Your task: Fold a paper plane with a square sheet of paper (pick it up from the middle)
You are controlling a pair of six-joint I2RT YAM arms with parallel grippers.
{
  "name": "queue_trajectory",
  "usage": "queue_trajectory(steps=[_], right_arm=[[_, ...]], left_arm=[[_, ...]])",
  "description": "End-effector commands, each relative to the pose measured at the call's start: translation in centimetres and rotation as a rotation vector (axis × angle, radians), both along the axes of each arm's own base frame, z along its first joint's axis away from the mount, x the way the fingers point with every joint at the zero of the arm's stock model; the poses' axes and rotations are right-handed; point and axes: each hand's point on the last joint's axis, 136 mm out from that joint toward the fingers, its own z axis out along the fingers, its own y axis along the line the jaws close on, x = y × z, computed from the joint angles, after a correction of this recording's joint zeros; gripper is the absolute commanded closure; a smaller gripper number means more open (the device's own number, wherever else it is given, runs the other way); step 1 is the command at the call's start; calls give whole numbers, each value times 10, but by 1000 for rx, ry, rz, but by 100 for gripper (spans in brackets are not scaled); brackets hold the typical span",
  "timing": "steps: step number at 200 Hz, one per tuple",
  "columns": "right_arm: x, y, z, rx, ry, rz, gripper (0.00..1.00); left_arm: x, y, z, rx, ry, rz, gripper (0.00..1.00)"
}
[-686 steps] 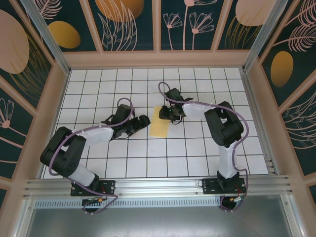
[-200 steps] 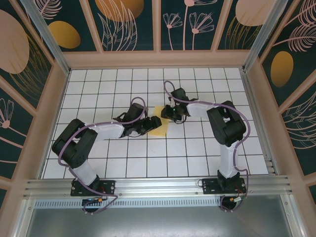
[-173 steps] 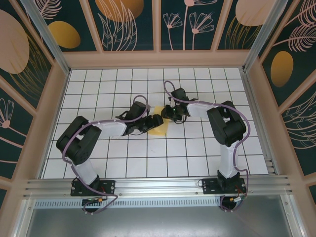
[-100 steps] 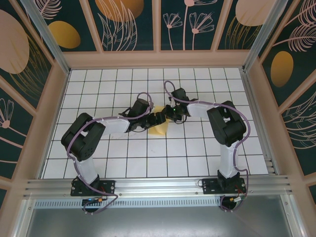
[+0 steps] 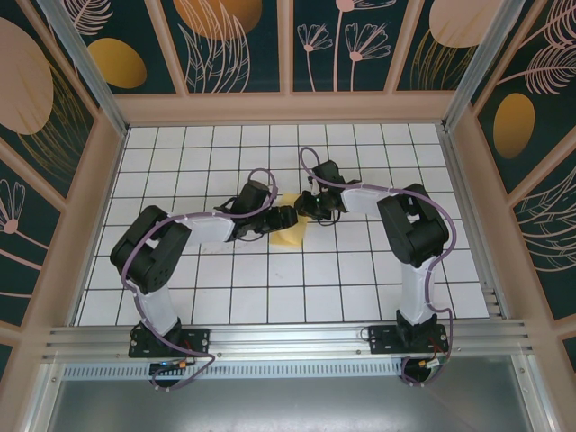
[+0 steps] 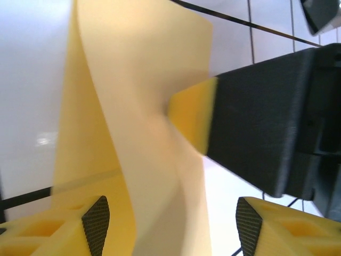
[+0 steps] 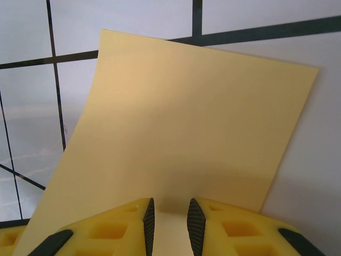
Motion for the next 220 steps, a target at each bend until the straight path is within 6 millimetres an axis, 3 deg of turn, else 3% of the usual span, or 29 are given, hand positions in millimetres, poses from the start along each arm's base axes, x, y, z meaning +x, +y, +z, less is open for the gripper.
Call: queue_trajectory(steps=[1, 27, 68, 125, 129, 138, 193, 220], right_arm=[[-28, -46, -65, -197, 146, -62, 71], [-29, -48, -66, -204, 150, -61, 71], [-29, -48, -65, -205, 150, -62, 71], [-28, -48, -66, -206, 151, -63, 71], [-28, -48, -66, -207, 150, -63, 71], [-28, -48, -66, -207, 151, -64, 71], [-28, -48, -64, -202, 148, -60, 71], [-27, -40, -51, -147, 126, -41, 71]], left_arm=[[4, 14, 10, 21, -58, 26, 33], [3, 18, 10, 17, -60, 28, 36], [-17, -1, 11, -125, 17, -47, 41], [-37, 8, 5, -129, 70, -51, 42], [-37, 7, 17, -147, 47, -55, 43], [-39, 7, 21, -156, 41, -58, 43], [-40, -3, 41, -245, 10, -90, 51], [-32, -9, 45, -267, -4, -95, 55]])
